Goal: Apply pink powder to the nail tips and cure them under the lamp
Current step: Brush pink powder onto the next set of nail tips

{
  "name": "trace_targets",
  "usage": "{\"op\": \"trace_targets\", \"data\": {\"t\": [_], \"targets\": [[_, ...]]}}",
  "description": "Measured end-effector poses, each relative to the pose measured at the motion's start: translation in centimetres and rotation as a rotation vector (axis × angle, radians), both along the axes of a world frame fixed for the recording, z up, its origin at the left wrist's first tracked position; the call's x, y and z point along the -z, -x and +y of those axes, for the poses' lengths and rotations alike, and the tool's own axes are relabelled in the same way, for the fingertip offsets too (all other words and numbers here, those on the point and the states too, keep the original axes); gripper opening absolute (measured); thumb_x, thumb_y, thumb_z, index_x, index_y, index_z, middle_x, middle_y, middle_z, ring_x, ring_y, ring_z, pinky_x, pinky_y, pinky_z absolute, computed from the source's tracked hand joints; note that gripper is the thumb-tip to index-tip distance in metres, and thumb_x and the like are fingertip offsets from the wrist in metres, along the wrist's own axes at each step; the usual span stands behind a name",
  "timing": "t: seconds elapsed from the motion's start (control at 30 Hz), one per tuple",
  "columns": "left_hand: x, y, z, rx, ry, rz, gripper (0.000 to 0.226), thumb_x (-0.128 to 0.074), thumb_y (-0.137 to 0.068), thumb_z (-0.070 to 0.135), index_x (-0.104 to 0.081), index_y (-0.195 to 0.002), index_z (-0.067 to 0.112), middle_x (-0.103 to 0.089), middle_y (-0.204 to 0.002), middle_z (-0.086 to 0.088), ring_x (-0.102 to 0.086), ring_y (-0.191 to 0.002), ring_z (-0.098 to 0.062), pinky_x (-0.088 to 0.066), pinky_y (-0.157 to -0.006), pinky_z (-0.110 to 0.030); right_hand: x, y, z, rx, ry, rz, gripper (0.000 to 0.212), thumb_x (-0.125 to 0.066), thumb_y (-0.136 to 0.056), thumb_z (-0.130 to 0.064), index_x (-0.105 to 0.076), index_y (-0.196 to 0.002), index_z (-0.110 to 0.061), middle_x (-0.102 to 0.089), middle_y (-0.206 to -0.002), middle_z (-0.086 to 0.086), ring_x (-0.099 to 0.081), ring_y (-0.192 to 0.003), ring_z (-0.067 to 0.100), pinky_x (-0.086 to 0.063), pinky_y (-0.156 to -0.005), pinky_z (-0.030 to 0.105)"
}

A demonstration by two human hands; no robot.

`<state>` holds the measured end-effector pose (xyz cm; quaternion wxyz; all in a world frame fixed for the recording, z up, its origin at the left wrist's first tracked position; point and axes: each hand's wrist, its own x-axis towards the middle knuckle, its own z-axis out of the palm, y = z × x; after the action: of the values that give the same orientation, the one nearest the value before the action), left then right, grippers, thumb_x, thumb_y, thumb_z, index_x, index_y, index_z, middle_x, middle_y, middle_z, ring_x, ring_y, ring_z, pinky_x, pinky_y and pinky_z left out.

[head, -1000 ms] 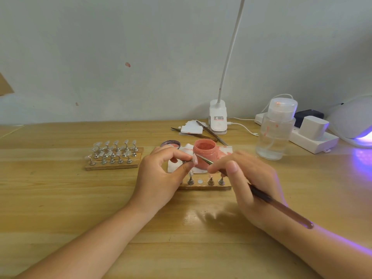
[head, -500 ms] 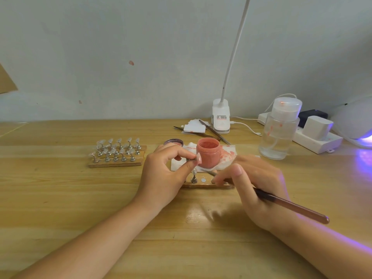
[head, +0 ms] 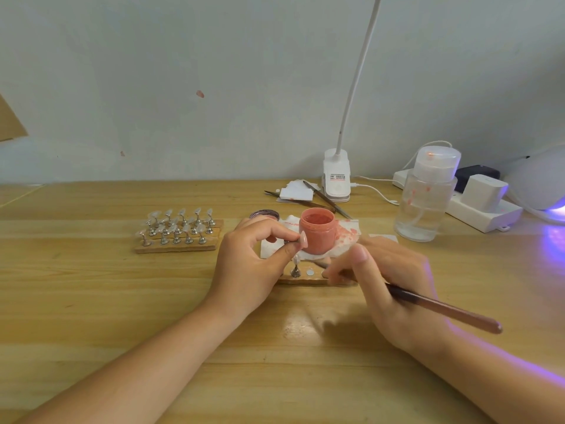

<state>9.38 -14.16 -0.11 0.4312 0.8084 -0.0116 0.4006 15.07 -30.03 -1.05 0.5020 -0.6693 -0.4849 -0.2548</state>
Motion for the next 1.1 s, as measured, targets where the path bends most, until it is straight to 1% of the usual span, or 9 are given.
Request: {"op": "trace_targets", "data": {"t": [0.13,0.27,0.4,0.57,0.67,0.77,0.83,1.0,1.1], "targets": [[0.10,-0.05,0.09,0.006,-0.004,0.009,0.032,-0.074,-0.071,0.003,-0.062,-0.067,0.032,-0.061,-0.071,0.010,-0.053,-0.076,-0.015,-0.040,-0.071,-0.012,0.07,0.02,0.09,0.029,-0.007,0.006,0.043,-0.034,-0.097,-0.032,-0.070,-0.083,-0.012,-0.064,-0.074,-0.006,-0.058,-0.070,0.012,-0.045,-0.061,0.029],[0.08,0.00,0.00,0.003,0.007,0.006,0.033,-0.074,-0.071,0.003,-0.061,-0.067,0.033,-0.061,-0.070,0.011,-0.054,-0.077,-0.016,-0.040,-0.071,-0.012,0.14,-0.09,0.03,-0.041,-0.026,0.009,0.057,-0.027,-0.100,-0.037,-0.069,-0.072,-0.012,-0.063,-0.066,-0.006,-0.057,-0.064,0.005,-0.043,-0.058,0.023],[0.18,-0.01,0.11,0.012,-0.004,0.007,0.030,-0.074,-0.071,0.002,-0.063,-0.068,0.030,-0.062,-0.072,0.009,-0.055,-0.078,-0.016,-0.041,-0.072,-0.013,0.05,-0.09,0.16,0.041,-0.001,-0.020,0.049,-0.031,-0.098,-0.037,-0.070,-0.083,-0.014,-0.061,-0.075,-0.013,-0.054,-0.070,0.009,-0.041,-0.062,0.023],[0.11,-0.15,0.05,0.001,-0.020,-0.005,0.034,-0.073,-0.071,0.001,-0.061,-0.068,0.033,-0.061,-0.070,0.013,-0.055,-0.078,-0.015,-0.040,-0.073,-0.011,-0.02,0.07,0.02,-0.020,-0.029,0.031,0.055,-0.028,-0.099,-0.039,-0.070,-0.074,-0.013,-0.064,-0.069,-0.006,-0.059,-0.065,0.008,-0.046,-0.056,0.030],[0.19,-0.09,0.16,0.008,-0.024,0.002,0.030,-0.074,-0.071,0.001,-0.063,-0.069,0.029,-0.062,-0.071,0.010,-0.055,-0.078,-0.016,-0.041,-0.072,-0.012,-0.19,0.20,0.15,0.020,0.013,0.029,0.049,-0.029,-0.098,-0.041,-0.069,-0.082,-0.017,-0.062,-0.078,-0.017,-0.058,-0.071,0.001,-0.045,-0.061,0.022],[0.09,-0.02,0.07,0.010,-0.019,0.002,0.035,-0.073,-0.072,0.000,-0.061,-0.067,0.034,-0.062,-0.066,0.018,-0.054,-0.077,-0.009,-0.039,-0.072,-0.009,-0.09,0.29,0.18,-0.053,0.016,0.085,0.055,-0.028,-0.098,-0.044,-0.069,-0.074,-0.016,-0.061,-0.066,-0.013,-0.053,-0.062,-0.009,-0.037,-0.059,0.007],[0.06,-0.04,0.04,0.012,-0.019,0.000,0.038,-0.073,-0.072,0.000,-0.060,-0.067,0.036,-0.062,-0.066,0.018,-0.053,-0.077,-0.007,-0.038,-0.072,-0.007,-0.09,0.33,0.20,-0.041,-0.003,0.067,0.055,-0.028,-0.098,-0.040,-0.069,-0.074,-0.012,-0.058,-0.066,-0.017,-0.053,-0.063,-0.010,-0.035,-0.059,0.004],[0.09,-0.06,0.09,0.011,-0.028,0.019,0.034,-0.073,-0.071,0.001,-0.062,-0.069,0.033,-0.061,-0.069,0.013,-0.053,-0.076,-0.007,-0.038,-0.072,-0.008,-0.10,0.32,0.17,-0.022,0.018,0.118,0.044,-0.029,-0.096,-0.047,-0.065,-0.079,-0.028,-0.064,-0.070,-0.013,-0.062,-0.068,0.000,-0.046,-0.059,0.016],[0.09,-0.07,0.04,0.021,-0.004,0.011,0.037,-0.073,-0.072,0.002,-0.060,-0.067,0.036,-0.062,-0.067,0.021,-0.052,-0.076,-0.001,-0.038,-0.072,-0.008,0.01,0.39,0.01,-0.066,-0.017,0.125,0.047,-0.028,-0.097,-0.047,-0.064,-0.075,-0.026,-0.065,-0.067,-0.010,-0.063,-0.065,0.001,-0.047,-0.058,0.018]]}}
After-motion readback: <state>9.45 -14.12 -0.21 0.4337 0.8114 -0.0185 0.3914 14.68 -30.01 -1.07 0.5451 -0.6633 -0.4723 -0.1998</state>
